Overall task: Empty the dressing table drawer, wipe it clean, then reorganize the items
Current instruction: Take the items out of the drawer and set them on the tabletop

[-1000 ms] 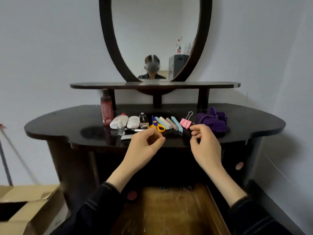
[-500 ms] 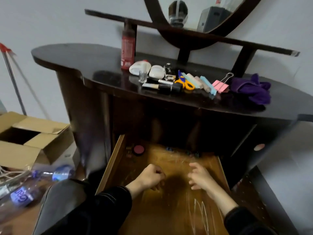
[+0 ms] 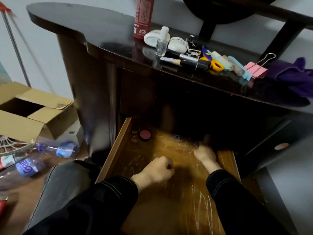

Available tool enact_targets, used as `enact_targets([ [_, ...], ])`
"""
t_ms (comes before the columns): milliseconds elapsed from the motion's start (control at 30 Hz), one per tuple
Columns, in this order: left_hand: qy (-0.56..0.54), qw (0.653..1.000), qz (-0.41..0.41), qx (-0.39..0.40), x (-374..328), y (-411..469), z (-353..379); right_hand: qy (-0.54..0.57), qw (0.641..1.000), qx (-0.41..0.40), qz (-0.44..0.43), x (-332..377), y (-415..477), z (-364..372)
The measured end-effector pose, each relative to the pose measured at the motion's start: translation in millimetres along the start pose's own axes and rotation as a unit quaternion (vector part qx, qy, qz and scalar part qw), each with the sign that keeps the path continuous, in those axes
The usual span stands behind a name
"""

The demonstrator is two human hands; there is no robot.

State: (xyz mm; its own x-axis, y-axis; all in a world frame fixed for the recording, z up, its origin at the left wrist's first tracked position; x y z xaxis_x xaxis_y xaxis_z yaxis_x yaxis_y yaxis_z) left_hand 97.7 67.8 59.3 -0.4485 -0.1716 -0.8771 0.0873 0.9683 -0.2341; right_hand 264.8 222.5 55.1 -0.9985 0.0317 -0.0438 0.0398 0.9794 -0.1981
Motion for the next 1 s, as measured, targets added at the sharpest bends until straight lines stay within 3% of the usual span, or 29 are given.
enact_targets([
  [233,-0.047,0.999,-0.022,-0.013,0.6,-1.2,-5.8,0.046,0.997,-0.026,-0.058,-1.0,-33.3,6.6],
  [333,-0.166,0.983,-0.077,-0.025,7.7,-2.2,-6.4,0.21,0.975,0.03,-0.073,-0.9,-51.2,10.5],
  [433,-0.363,0.915,-0.169,-0.056,16.2,-7.0,-4.8,0.355,0.922,0.07,-0.138,14.9,-84.5,2.6],
  [567,-0.572,0.775,-0.267,-0.039,17.4,-11.4,7.1,0.364,0.885,0.135,-0.257,54.3,-122.8,-4.0],
  [633,-0.607,0.743,-0.278,-0.047,21.1,-10.3,5.7,0.361,0.882,0.135,-0.27,62.3,-120.7,-4.6],
  [700,-0.595,0.752,-0.277,-0.065,27.6,-9.7,0.3,0.34,0.911,0.07,-0.224,54.4,-98.5,-8.4],
  [800,-0.59,0.753,-0.278,-0.08,34.0,-9.5,-4.4,0.197,0.977,-0.02,-0.081,23.4,-49.7,-11.9],
  [900,-0.602,0.745,-0.277,-0.074,36.3,-7.5,-2.4,0.097,0.995,-0.012,0.018,-2.7,-13.1,-8.5],
  [1000,-0.608,0.743,-0.273,-0.069,36.9,-3.6,-1.3,0.072,0.997,0.026,0.025,-9.1,6.1,-0.2],
])
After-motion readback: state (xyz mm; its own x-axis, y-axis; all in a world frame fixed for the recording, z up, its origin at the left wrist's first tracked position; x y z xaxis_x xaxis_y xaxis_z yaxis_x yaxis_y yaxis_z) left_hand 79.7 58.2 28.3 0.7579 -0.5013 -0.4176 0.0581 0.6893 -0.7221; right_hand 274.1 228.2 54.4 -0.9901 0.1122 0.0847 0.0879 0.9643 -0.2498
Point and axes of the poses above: each hand's wrist, its own y-axis towards the middle knuckle, its own z-axis out of the palm, x = y × z, the point moved 7 cm from there along y, towards the middle knuckle, and after that the axes turned 11 degrees about -y, right-handed, at the moved point
